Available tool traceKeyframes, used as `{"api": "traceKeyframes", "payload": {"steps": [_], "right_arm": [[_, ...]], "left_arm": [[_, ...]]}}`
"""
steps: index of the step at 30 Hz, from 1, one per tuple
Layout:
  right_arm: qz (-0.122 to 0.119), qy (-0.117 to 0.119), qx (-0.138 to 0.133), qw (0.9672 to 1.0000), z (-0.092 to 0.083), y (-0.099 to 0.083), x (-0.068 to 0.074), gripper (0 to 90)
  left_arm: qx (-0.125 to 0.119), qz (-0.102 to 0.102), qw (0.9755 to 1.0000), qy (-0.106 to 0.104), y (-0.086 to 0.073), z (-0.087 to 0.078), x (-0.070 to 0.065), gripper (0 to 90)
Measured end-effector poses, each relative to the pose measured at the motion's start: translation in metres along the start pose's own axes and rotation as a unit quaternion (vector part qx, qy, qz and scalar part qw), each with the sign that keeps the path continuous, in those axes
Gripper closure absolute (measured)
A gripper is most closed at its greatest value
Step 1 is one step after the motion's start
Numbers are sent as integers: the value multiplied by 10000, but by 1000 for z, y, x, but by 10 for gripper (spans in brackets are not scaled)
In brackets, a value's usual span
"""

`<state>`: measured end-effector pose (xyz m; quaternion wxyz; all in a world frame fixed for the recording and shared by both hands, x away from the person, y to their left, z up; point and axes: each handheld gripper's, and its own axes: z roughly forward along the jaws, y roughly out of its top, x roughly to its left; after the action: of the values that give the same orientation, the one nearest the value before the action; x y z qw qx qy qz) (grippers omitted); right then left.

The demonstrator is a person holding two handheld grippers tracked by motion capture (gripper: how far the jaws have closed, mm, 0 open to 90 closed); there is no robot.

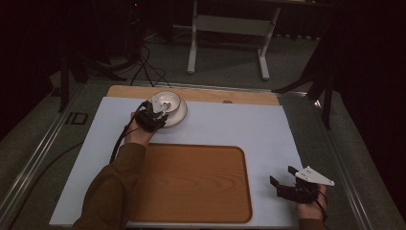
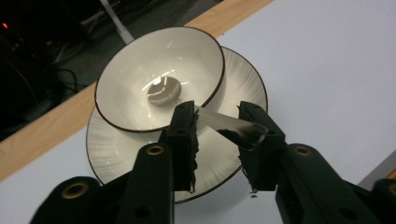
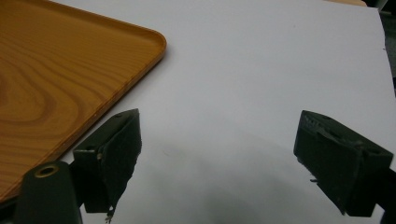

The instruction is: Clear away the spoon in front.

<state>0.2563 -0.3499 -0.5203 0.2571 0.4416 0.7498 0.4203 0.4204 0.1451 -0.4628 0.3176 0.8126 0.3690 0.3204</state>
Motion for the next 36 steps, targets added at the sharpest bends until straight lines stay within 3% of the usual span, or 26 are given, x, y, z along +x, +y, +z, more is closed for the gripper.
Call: {"api": "traceKeyframes", "payload": {"steps": [4,11,27,36], "right_arm": [[-2,-2,6,10000,0,0,0,148],[4,-12,-30,10000,0,0,0,149],[-16,-3,-40,10000,-1,0,0,149],[0,2,-69,10000,-1,1,1,149]], "left_arm": [[56,197,9997,109,3,-3,-4,770],[-2,190,9996,208,6,-10,-1,876],[-286,36,9994,177,11,-31,4,887],[-485,105,9986,184,15,-51,3,887]]}}
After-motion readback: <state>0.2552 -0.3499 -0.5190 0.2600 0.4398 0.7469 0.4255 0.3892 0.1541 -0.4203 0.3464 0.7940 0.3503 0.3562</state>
